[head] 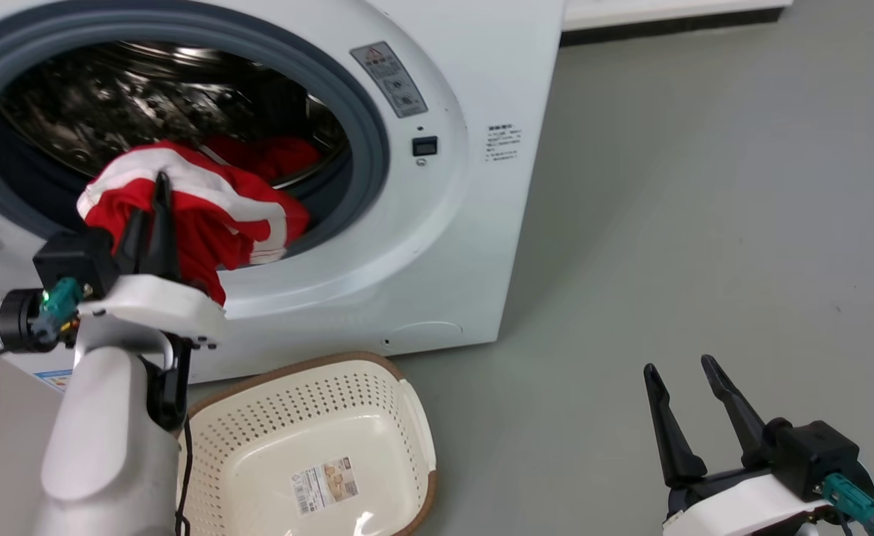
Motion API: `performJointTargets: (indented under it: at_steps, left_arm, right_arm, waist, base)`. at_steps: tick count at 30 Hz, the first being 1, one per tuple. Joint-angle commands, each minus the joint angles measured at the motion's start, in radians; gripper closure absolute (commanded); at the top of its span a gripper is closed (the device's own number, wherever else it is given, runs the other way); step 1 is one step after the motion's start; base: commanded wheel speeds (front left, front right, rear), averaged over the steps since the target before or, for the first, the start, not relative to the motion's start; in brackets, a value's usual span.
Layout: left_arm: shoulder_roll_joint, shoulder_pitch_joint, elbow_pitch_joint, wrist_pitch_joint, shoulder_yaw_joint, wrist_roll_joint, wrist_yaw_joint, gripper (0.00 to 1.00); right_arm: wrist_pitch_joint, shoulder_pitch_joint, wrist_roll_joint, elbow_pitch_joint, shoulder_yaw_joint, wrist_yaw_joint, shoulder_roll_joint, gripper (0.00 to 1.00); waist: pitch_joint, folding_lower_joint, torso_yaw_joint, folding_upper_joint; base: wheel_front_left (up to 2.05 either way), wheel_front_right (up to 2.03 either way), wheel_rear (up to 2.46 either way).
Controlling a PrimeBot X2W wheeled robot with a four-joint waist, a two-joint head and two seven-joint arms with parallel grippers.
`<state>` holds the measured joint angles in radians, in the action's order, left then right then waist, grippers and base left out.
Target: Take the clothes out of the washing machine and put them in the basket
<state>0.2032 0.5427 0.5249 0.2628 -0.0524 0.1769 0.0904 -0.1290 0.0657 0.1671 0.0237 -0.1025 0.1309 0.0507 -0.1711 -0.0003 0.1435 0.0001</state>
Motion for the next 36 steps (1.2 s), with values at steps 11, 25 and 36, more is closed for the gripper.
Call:
performJointTargets:
  at_steps: [11, 25, 36]
  left_arm:
    - [-0.095, -0.276, -0.273, 0.003, -0.007, -0.033, 0.013, 1.00]
    - [-0.151, -0.594, -0.426, 0.003, 0.042, 0.006, -0.047, 1.00]
    - [-0.153, -0.433, -0.188, 0.003, 0.076, 0.045, -0.053, 1.00]
  right_arm:
    - [0.037, 0.068, -0.011, 0.033, 0.005, 0.000, -0.001, 0.00]
    - [0.062, 0.065, -0.025, 0.077, 0.000, 0.000, -0.001, 0.00]
    - [0.031, -0.075, -0.028, 0.076, -0.040, 0.000, -0.001, 0.00]
  waist:
    - [0.087, 0.0003, -0.064, -0.0001]
    - [0.015, 0.0003, -0.112, -0.0001]
    - [-0.281, 0.0003, -0.074, -0.0001]
  base:
    - [0.00, 0.00, 0.00]
    - [0.00, 0.00, 0.00]
    - [0.00, 0.00, 0.00]
